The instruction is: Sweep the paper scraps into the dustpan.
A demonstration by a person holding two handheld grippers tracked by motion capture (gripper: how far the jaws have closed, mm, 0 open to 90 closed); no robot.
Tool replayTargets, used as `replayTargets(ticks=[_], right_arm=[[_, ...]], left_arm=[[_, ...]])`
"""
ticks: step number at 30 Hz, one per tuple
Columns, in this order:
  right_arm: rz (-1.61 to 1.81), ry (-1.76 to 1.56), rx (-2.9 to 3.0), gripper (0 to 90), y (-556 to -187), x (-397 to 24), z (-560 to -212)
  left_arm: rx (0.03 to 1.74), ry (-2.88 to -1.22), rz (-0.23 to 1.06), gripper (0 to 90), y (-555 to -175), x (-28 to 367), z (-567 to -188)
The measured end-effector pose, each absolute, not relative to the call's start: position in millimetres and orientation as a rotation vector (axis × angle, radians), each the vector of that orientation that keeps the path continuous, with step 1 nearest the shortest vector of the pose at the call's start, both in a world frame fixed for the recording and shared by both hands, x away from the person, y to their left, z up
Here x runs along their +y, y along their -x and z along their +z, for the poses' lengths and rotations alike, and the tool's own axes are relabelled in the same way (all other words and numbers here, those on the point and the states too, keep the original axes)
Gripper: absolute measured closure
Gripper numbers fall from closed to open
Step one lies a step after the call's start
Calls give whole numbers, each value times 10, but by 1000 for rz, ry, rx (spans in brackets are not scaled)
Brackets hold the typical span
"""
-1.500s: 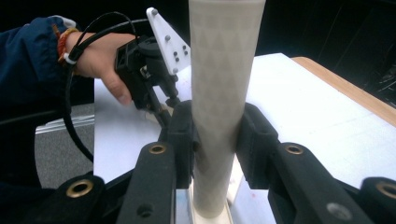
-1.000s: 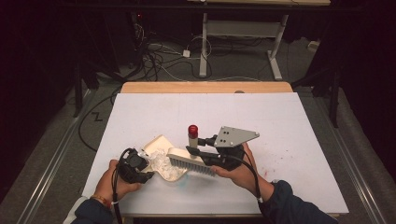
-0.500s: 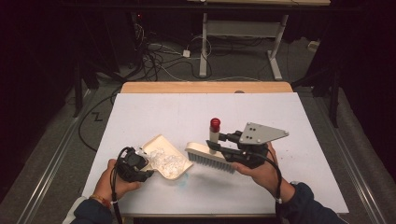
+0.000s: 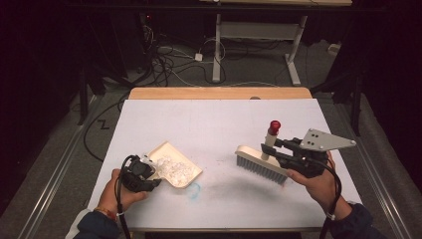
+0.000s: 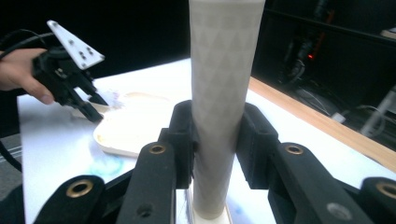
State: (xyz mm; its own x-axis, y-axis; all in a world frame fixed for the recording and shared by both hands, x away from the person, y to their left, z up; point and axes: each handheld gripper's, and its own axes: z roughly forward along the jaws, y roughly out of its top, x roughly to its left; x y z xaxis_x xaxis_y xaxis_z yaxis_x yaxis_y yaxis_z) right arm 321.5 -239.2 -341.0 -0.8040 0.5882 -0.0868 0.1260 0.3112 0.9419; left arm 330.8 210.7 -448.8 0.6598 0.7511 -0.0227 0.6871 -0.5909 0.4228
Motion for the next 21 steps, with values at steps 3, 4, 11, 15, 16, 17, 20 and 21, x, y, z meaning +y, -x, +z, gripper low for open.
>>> replayTargets(ticks=[3,4,11,15,16,17,20,21], right_arm=[[1491,-674,2158,704,-3201,-2523,-3436],[1488,-684,2154,704,-3196,-2563,-3445],[1474,-737,2150,704,-3116,-2814,-3483],[1472,-749,2161,704,-3058,-2911,-3510],[1473,-748,2164,704,-3045,-2928,-3518],[1469,-749,2171,704,-3029,-2941,-3524],[1469,-743,2189,704,-3001,-2971,-3540],[1466,-739,2200,704,-2993,-2980,-3544]], left_arm=[[1137,-2476,229,632,-3317,2124,-4492],[1144,-2469,227,633,-3319,2132,-4495],[1174,-2443,226,632,-3330,2191,-4509],[1189,-2429,229,632,-3333,2220,-4515],[1191,-2423,231,632,-3332,2227,-4518],[1197,-2418,232,632,-3331,2235,-4519],[1213,-2408,237,632,-3334,2265,-4518],[1221,-2400,244,632,-3335,2275,-4518]])
